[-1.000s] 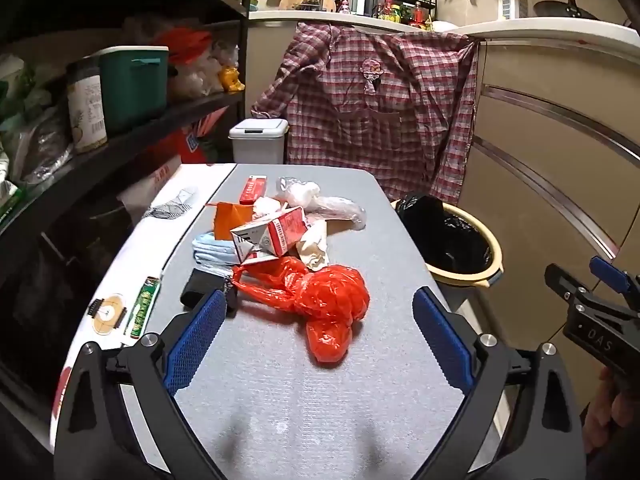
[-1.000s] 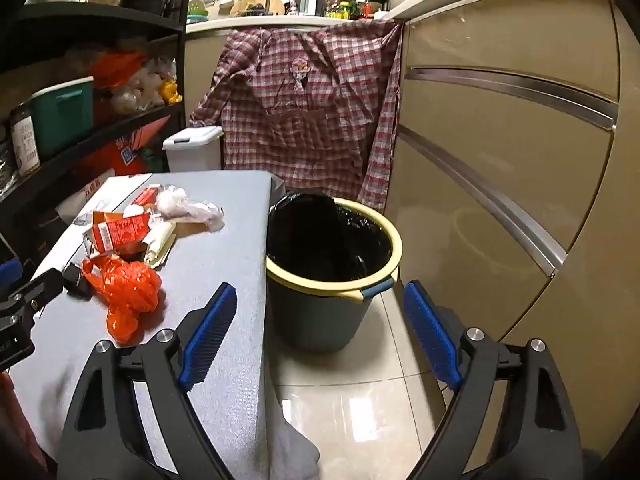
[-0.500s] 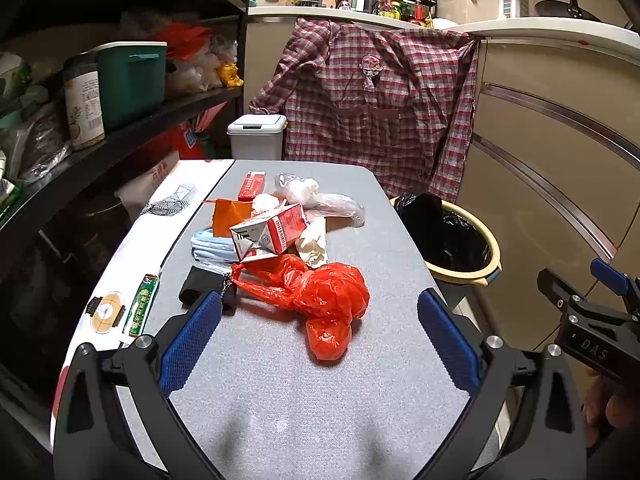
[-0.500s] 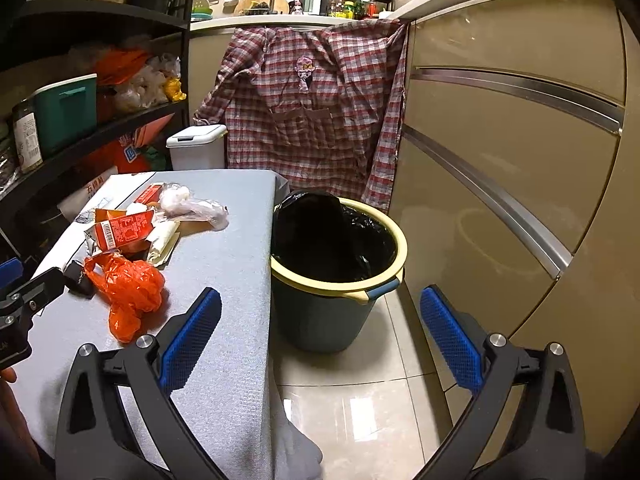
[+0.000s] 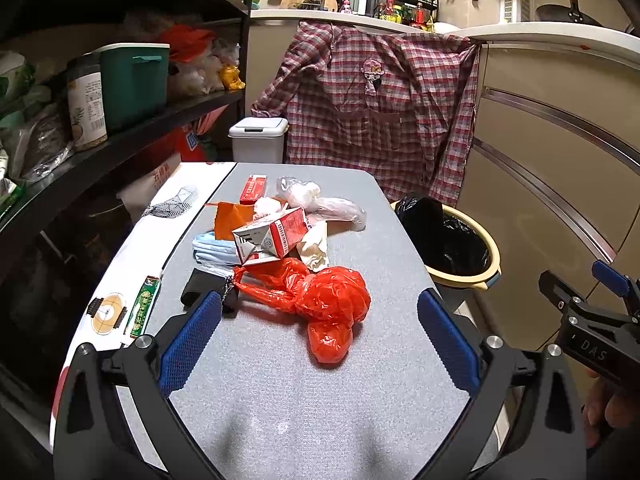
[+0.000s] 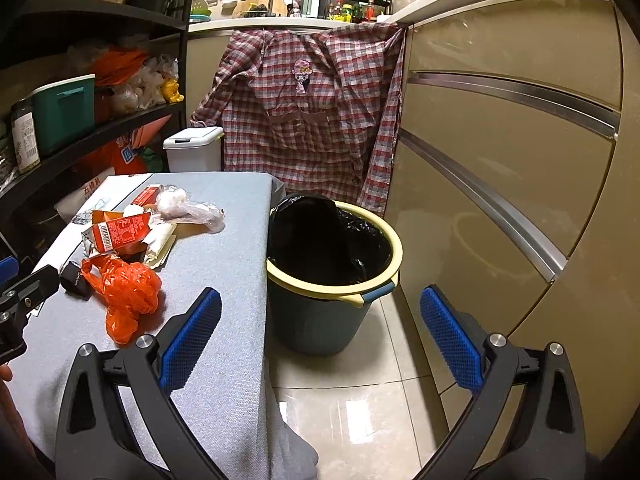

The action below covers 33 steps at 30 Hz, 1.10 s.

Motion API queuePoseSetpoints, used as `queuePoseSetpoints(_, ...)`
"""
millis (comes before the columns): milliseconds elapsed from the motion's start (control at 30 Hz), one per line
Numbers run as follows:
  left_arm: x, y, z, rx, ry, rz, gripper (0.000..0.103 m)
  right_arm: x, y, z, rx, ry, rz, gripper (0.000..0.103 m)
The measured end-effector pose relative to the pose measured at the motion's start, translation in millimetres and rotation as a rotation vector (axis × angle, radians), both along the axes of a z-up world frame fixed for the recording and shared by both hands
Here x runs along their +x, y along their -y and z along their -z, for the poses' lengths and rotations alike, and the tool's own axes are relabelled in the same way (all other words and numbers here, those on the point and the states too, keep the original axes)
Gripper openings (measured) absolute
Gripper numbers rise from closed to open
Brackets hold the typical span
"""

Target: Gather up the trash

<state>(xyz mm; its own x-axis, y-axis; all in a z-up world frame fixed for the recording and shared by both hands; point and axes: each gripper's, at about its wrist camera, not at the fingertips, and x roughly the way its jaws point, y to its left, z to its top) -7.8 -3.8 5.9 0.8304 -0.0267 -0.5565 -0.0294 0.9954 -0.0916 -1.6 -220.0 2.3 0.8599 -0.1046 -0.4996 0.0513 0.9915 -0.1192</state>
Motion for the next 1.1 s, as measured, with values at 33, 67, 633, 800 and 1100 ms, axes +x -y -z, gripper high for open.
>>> queuePoseSetpoints(33, 0.0, 0.3, 0.4, 0.001, 0.0, 0.001, 0.095, 0.2, -0.6, -0.4, -0.002, 0.0, 0.001, 0.098)
queuePoseSetpoints(67, 0.1, 0.3, 0.3, 0.001, 0.0, 0.001, 0.095, 0.3, -0.5, -0.7, -0.004, 0.001, 0.001, 0.098)
queuePoseSetpoints(633, -0.2, 0.1, 0.7, 0.001, 0.001, 0.0, 0.095, -1.9, -0.5, -1.6, 0.004, 0.006, 0.015, 0.098)
queuePoseSetpoints(800, -0.2, 0.3, 1.0, 0.001, 0.0, 0.0, 0.095, -1.6, -0.4, -2.1, 0.012, 0.004, 0.017, 0.098)
queuePoseSetpoints(1100, -0.1, 0.0, 0.6, -0.002, 0.0, -0.001, 0.095, -1.4, -1.9, -1.7, 0.013, 0.0, 0.017, 0.098)
